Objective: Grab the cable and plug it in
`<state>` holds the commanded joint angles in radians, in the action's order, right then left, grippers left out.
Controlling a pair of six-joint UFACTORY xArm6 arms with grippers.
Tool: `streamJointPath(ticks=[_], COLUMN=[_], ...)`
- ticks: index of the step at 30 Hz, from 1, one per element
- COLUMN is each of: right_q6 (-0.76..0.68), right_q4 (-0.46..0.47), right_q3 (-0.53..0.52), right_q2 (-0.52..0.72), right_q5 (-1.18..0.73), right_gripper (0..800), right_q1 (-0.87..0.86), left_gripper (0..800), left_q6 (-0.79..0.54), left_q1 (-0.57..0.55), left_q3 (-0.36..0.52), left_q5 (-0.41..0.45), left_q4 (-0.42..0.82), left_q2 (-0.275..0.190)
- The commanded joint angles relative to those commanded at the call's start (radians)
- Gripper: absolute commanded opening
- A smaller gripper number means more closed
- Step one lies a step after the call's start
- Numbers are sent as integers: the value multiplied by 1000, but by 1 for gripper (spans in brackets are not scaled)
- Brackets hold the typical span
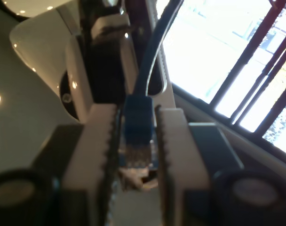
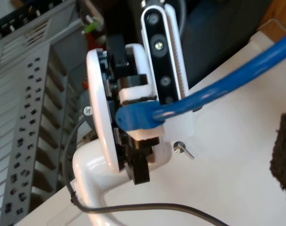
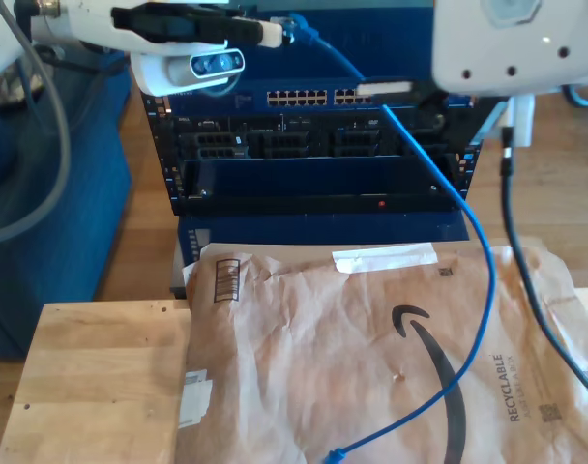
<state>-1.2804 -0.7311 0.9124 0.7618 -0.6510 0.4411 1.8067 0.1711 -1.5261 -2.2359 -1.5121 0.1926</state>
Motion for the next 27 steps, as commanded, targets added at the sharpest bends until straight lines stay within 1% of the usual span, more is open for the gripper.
streamJointPath(ticks=[2,9,11,13,16,22,27], right_q6=[3,3,2,6,11,12,11], right_q4=[-2,-3,-3,2,60,112,141], right_q3=[-15,-68,-69,-71,-84,-143,-158], right_q2=[12,34,35,35,35,35,31], right_q5=[34,41,52,110,160,262,347], right_gripper=[798,797,797,796,796,796,796], right_q1=[12,14,46,106,129,157,198], left_gripper=[16,22,26,26,26,25,25], left_q6=[-2,0,0,2,26,61,114], left_q1=[-2,-2,-2,-2,-2,-2,-2], left_q3=[0,0,2,3,6,8,9], left_q5=[-12,-37,-40,-41,-41,-43,-58], left_q4=[0,-28,-28,-28,-28,-32,-37], left_q2=[2,2,3,3,2,2,3])
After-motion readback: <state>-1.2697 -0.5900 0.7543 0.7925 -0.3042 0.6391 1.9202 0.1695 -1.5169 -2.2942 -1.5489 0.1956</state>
